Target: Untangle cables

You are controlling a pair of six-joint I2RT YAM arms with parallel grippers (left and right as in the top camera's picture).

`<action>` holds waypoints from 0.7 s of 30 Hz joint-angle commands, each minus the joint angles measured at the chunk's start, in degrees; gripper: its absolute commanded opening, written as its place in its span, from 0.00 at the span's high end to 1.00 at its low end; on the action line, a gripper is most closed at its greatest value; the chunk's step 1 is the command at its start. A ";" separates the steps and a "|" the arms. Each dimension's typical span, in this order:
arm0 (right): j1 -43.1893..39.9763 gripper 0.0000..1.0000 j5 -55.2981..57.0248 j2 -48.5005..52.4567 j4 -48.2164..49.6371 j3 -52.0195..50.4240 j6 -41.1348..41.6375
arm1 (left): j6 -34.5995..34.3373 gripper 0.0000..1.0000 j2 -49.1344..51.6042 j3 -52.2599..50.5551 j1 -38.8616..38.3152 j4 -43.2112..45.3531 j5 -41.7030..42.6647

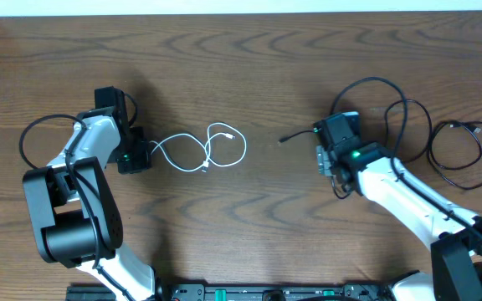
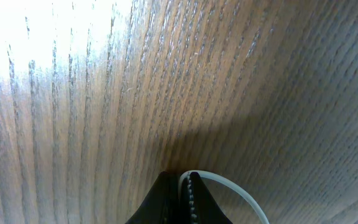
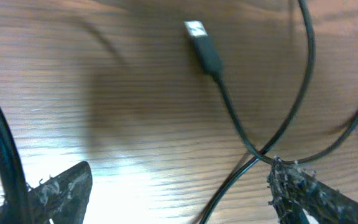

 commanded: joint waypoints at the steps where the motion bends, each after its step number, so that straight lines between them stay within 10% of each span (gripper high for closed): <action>1: -3.41 0.10 -2.03 0.57 -1.29 0.33 1.25 | 0.33 0.92 0.48 -0.48 0.33 -0.76 -1.16; 21: -16.48 0.28 -16.83 4.26 1.84 0.28 -17.22 | 0.33 0.92 0.48 -0.48 0.33 -0.76 -1.16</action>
